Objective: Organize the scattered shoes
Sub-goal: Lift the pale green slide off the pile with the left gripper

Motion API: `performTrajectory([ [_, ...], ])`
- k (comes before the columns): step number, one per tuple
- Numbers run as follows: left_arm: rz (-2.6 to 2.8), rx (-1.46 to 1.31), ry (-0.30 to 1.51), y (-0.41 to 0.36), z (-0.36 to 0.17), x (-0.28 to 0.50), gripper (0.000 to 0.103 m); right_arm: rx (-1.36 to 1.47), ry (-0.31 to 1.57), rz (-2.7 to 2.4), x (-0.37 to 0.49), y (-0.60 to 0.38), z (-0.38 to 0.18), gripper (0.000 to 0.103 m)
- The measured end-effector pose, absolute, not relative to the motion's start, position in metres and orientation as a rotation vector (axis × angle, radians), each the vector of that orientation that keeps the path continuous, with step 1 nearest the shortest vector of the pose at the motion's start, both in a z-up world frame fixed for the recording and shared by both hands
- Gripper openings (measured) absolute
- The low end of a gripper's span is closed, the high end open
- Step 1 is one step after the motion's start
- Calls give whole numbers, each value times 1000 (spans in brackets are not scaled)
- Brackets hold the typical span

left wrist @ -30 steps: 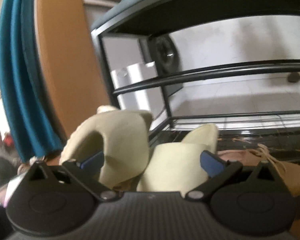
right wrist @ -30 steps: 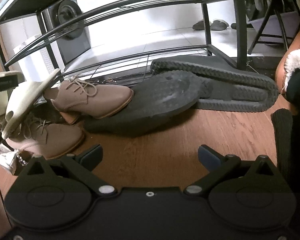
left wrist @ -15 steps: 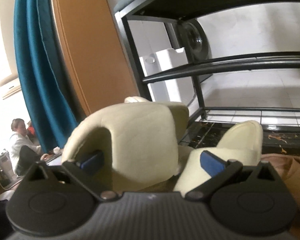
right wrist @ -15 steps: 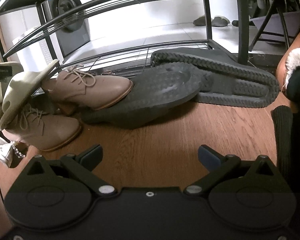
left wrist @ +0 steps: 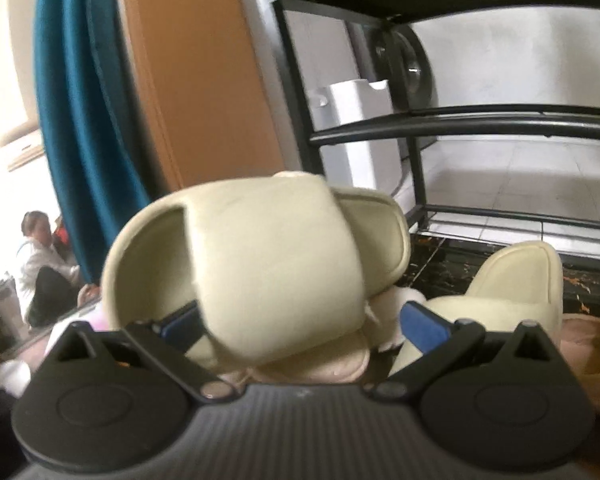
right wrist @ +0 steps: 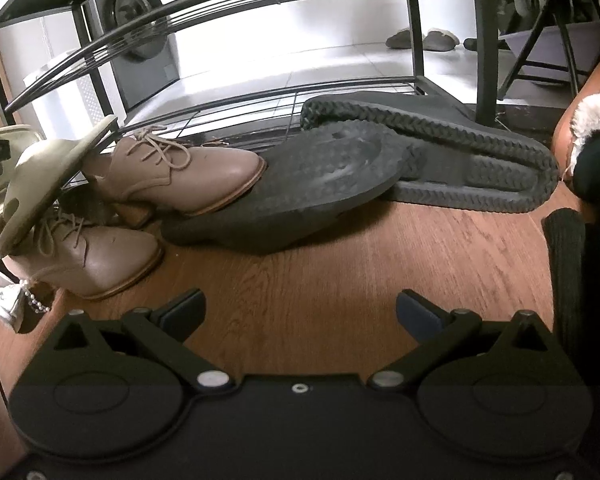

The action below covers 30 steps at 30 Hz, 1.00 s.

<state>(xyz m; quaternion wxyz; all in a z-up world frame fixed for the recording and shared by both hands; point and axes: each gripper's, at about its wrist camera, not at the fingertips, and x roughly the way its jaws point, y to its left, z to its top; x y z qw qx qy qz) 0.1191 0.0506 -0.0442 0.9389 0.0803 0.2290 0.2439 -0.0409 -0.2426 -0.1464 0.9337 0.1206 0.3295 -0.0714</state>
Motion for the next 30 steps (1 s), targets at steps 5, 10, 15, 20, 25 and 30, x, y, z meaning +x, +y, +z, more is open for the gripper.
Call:
performTrajectory([
  [5, 470, 147, 435, 55, -41, 119, 102, 249, 683, -152, -40, -243, -148, 103],
  [10, 469, 171, 423, 55, -45, 120, 101, 244, 690, -142, -39, -241, -149, 103],
  [15, 463, 225, 416, 50, -49, 124, 101, 240, 692, -136, -39, -240, -149, 103],
  [20, 477, 190, 380, 54, -47, 117, 78, 233, 699, -137, -39, -240, -150, 103],
  [25, 461, 175, 382, 55, -46, 112, 78, 232, 702, -132, -38, -238, -150, 103],
  [30, 467, 158, 379, 50, -42, 106, 78, 242, 695, -131, -40, -239, -148, 103],
])
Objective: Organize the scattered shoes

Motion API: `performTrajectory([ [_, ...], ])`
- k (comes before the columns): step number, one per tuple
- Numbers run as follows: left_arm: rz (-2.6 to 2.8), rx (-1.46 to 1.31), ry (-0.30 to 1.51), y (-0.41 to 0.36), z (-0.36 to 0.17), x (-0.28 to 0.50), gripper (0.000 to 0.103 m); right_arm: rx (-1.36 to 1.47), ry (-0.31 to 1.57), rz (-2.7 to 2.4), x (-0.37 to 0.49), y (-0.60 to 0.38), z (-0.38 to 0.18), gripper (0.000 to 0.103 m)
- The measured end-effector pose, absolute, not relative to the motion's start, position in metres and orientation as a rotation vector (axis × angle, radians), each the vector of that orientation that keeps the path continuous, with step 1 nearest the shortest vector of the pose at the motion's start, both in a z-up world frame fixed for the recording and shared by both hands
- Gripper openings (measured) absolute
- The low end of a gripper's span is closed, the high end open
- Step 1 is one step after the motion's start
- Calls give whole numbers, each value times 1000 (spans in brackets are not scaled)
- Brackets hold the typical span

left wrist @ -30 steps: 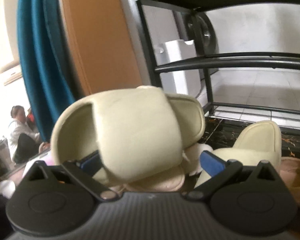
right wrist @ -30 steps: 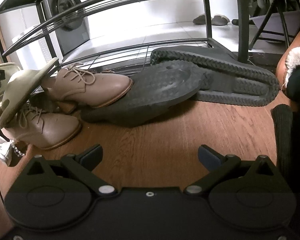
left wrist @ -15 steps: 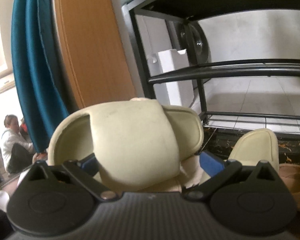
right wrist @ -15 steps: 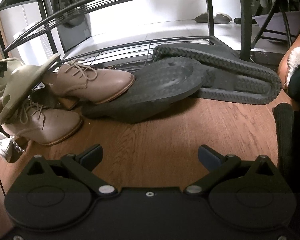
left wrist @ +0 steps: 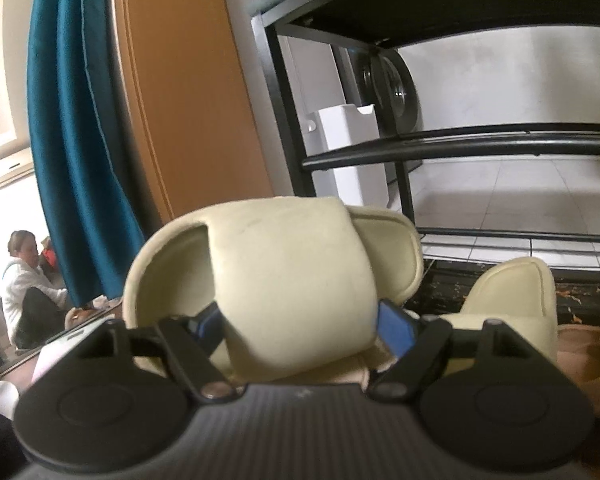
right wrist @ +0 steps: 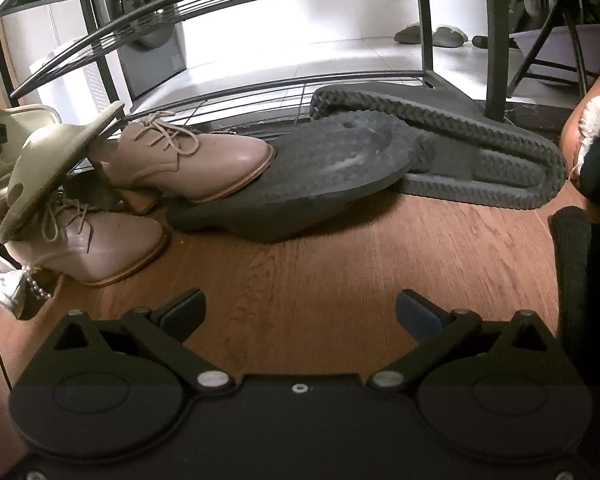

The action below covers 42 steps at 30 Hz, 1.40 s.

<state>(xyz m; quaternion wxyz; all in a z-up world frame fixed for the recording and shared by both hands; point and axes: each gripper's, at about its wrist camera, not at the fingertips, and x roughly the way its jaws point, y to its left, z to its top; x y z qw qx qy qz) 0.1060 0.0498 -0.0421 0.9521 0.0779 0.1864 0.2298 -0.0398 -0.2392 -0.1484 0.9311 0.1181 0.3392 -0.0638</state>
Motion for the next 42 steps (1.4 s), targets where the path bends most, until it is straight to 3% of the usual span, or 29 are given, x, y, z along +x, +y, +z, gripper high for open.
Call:
performTrajectory([
  [30, 340, 126, 212, -12, 39, -28, 76, 372, 566, -167, -60, -261, -123, 103],
  [42, 31, 177, 269, -92, -32, -77, 77, 480, 529, -384, -73, -299, -125, 103],
])
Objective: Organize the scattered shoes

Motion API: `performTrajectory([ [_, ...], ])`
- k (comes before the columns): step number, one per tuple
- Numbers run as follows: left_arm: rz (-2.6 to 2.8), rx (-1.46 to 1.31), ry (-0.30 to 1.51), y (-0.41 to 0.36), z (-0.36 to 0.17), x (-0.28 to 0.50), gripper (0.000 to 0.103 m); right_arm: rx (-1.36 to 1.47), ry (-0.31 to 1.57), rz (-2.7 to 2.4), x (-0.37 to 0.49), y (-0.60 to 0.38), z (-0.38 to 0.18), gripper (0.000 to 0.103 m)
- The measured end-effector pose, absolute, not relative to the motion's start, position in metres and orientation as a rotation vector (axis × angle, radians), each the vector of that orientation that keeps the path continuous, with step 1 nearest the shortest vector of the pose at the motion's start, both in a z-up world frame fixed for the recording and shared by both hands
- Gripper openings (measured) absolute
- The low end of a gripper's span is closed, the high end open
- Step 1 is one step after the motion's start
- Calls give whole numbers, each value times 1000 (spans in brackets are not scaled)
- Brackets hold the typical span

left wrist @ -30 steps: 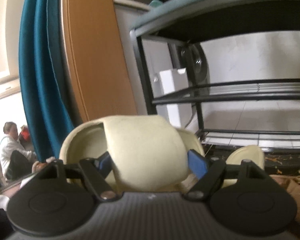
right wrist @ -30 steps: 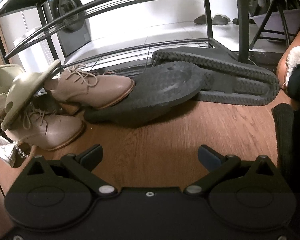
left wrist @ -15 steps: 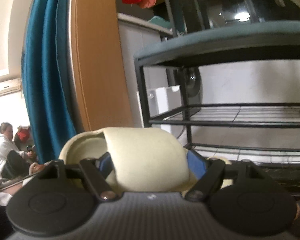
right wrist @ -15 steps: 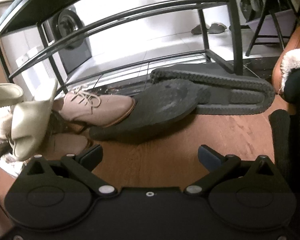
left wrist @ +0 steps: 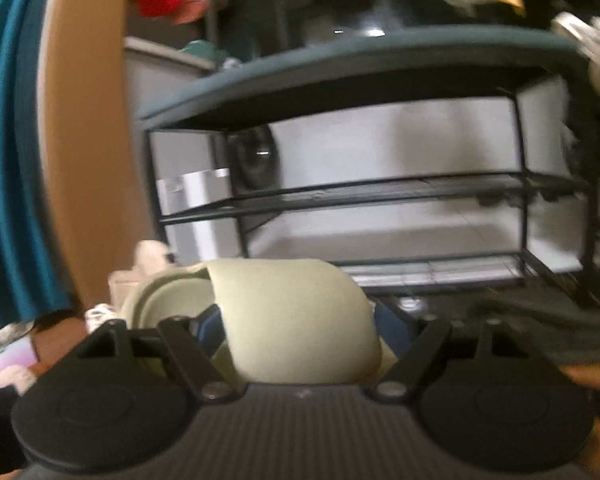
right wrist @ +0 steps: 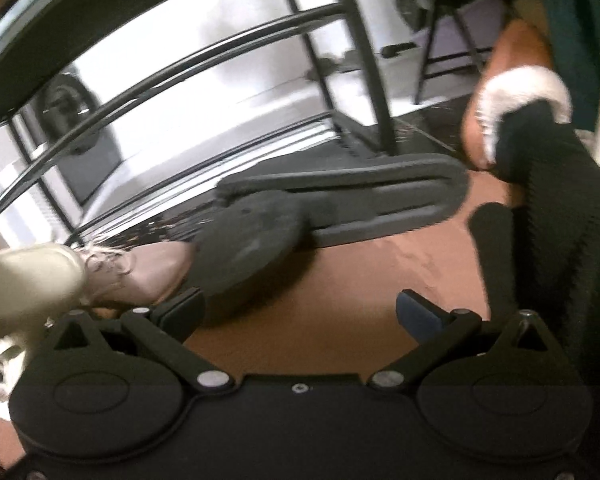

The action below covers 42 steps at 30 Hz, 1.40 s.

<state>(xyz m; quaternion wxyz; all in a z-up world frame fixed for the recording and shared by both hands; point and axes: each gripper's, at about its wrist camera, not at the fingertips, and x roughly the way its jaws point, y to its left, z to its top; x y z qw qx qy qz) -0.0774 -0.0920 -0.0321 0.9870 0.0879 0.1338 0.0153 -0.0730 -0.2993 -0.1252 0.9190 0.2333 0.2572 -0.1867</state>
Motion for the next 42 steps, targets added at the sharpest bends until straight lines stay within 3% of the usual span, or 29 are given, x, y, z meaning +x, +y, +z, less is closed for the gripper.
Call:
performTrajectory([
  [6, 10, 167, 428, -86, -73, -65, 77, 490, 550, -425, -73, -307, -131, 103],
  [16, 58, 193, 475, -86, -110, -78, 83, 451, 573, -396, -68, -297, -133, 103],
  [23, 72, 145, 569, -70, -112, -67, 90, 447, 582, -383, -68, -296, -133, 103],
  [26, 66, 138, 593, -63, -114, -63, 102, 439, 586, -362, -68, -294, -133, 103],
  [30, 63, 115, 662, -53, -115, -64, 102, 434, 582, -335, -67, -291, -131, 103],
  [42, 18, 108, 558, -4, -66, -109, 102, 424, 598, -199, -63, -255, -117, 103],
])
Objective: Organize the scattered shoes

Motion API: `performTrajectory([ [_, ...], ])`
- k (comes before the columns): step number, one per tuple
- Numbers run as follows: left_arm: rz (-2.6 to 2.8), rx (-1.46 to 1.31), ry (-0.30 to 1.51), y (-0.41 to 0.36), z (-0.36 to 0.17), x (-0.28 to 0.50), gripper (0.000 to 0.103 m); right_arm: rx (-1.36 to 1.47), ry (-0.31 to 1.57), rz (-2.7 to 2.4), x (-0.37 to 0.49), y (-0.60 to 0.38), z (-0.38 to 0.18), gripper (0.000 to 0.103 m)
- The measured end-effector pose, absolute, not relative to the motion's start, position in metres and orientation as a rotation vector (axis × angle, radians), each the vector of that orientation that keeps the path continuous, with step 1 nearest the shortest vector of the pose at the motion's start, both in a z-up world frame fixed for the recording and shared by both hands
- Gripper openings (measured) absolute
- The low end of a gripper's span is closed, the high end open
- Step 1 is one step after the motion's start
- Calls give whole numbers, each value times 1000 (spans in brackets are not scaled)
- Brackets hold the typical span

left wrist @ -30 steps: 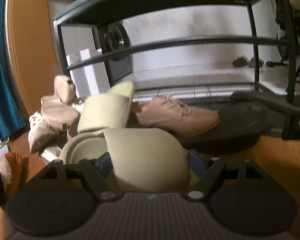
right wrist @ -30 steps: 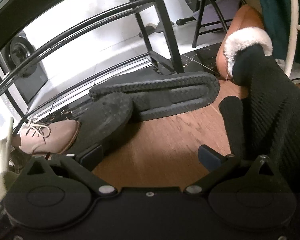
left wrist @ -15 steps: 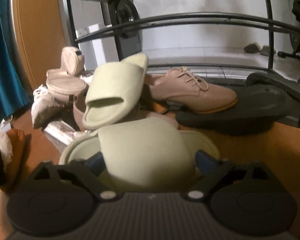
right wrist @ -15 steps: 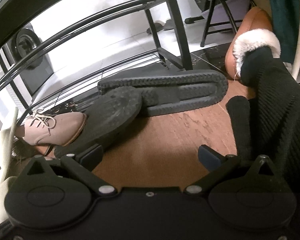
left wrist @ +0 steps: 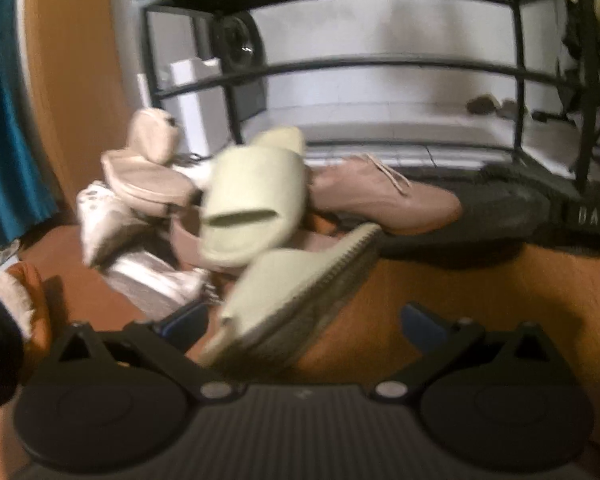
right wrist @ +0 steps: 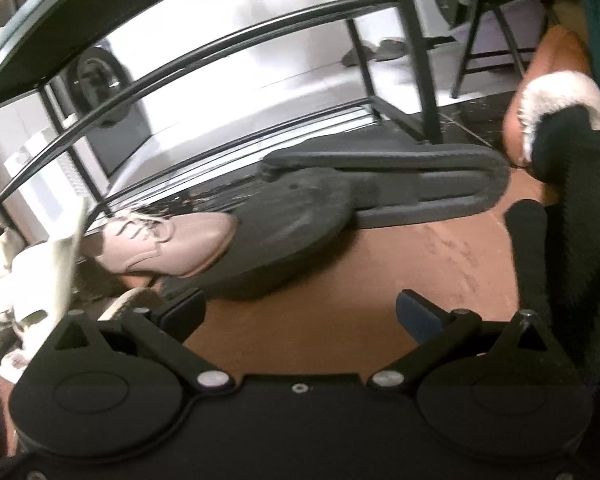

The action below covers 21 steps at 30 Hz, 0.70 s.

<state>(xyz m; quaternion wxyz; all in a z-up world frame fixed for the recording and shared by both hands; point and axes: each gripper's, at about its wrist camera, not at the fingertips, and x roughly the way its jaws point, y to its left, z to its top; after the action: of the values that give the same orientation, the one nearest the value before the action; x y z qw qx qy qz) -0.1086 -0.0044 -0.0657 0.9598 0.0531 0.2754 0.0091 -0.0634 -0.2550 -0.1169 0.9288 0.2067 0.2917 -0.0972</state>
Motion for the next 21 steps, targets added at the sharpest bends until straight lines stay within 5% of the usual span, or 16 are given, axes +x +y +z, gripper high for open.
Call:
performTrajectory([
  [9, 236, 98, 457, 107, 1, -136, 102, 496, 734, -86, -50, -188, -113, 103],
  [21, 319, -84, 527, 134, -28, -89, 102, 248, 742, -48, -15, -66, -103, 103],
])
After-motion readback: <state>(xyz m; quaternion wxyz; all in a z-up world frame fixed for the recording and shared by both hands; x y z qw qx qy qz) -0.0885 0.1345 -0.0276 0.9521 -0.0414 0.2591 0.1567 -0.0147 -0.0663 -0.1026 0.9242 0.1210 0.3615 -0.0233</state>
